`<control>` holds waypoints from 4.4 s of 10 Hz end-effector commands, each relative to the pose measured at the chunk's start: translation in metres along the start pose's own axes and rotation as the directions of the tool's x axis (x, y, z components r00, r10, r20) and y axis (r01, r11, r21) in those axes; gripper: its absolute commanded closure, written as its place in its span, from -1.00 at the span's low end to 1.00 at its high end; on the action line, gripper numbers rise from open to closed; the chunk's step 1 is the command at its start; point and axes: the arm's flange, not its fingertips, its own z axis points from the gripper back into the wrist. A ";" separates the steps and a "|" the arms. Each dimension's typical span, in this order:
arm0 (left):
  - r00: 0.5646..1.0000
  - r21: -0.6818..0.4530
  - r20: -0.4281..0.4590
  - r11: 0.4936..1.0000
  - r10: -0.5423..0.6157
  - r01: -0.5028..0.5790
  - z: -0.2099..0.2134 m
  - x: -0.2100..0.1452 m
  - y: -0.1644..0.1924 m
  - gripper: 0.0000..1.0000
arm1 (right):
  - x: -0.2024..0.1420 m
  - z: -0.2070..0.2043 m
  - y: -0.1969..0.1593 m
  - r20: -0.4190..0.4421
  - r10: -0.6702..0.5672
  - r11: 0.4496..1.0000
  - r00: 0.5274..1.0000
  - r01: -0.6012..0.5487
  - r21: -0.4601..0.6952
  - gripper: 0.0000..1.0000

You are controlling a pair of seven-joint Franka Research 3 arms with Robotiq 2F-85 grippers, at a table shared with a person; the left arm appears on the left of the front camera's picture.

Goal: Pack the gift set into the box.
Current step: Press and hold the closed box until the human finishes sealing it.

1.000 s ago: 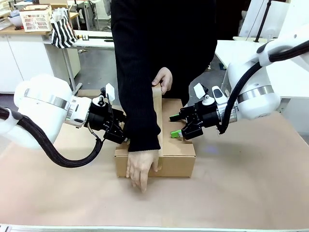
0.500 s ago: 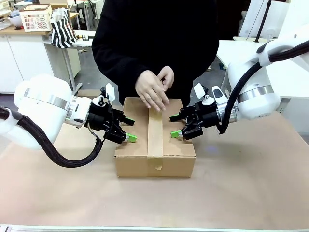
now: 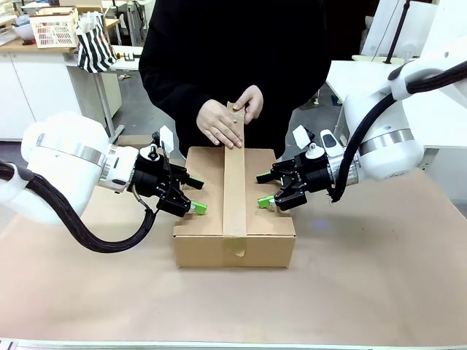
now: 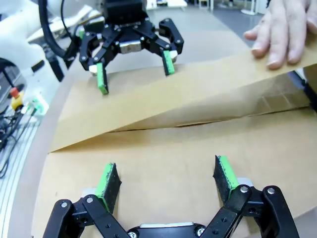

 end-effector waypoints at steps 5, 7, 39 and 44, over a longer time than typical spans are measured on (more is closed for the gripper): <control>1.000 -0.009 0.003 1.000 0.005 -0.005 0.000 -0.003 -0.002 -1.00 | -0.002 -0.003 0.002 0.014 0.017 1.000 1.000 -0.017 -0.014 -1.00; 1.000 -0.009 0.003 1.000 0.005 -0.005 0.000 -0.003 -0.002 -1.00 | -0.002 -0.003 0.002 0.014 0.017 1.000 1.000 -0.017 -0.014 -1.00; 1.000 -0.009 0.003 1.000 0.005 -0.005 0.000 -0.003 -0.002 -1.00 | -0.002 -0.003 0.002 0.014 0.017 1.000 1.000 -0.017 -0.014 -1.00; 0.918 -0.278 0.026 0.885 0.395 -0.373 0.018 0.026 0.001 -1.00 | 0.027 0.014 -0.002 0.106 -0.364 0.924 0.925 0.345 0.164 -1.00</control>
